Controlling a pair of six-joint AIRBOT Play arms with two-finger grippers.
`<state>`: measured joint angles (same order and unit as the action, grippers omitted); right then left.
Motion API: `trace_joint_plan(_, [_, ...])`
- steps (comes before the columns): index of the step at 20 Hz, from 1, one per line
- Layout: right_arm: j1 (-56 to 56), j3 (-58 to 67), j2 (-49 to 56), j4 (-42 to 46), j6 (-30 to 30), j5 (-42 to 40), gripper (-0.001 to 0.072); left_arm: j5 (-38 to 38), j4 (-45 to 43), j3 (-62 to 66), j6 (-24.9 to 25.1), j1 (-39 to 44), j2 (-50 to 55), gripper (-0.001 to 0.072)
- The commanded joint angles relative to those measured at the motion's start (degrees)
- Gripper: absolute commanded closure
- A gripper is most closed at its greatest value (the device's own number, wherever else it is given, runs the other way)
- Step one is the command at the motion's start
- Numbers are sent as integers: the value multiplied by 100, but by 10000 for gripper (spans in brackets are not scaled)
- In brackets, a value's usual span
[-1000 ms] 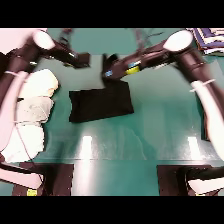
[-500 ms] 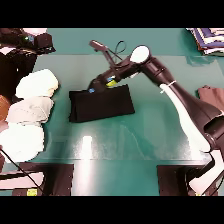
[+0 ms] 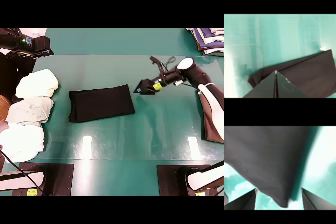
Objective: Fold the shirts.
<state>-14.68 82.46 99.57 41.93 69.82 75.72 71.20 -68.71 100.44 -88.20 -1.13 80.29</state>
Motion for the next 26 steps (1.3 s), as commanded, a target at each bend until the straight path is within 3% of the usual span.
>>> trace_joint_plan(1, [323, -535, 341, -481, 76, -15, 80, -46, 11, -2, 17, -4, 13, 684])
trace_joint_plan(7, [-603, 413, 1259, -796, 66, -4, 91, -39, 9, -2, 35, -4, 26, 684])
trace_joint_plan(10, [-1080, 1010, 1593, -796, 68, -33, 164, -4, 11, -2, 79, -4, 26, 684])
trace_joint_plan(11, [-1209, 1169, 1679, -791, 66, -39, 233, -4, 11, -2, 79, -4, 26, 684])
trace_joint_plan(13, [-1375, 1370, 1735, -776, 59, -170, 457, 0, 13, -2, 79, -4, 24, 684])
trace_joint_plan(14, [-1405, 1432, 1729, -776, -26, -238, 603, 2, 15, -2, 79, -4, 24, 684])
trace_joint_plan(15, [-1401, 1519, 1729, -769, -155, -243, 693, 4, 17, -2, 76, -2, 24, 684])
trace_joint_plan(20, [-688, 1462, 1198, -741, -153, -251, 693, 39, 133, -2, 76, 315, 24, 685])
trace_joint_plan(26, [1840, 260, -516, -492, -149, -660, 693, -223, 133, -2, 83, 1287, 24, 684])
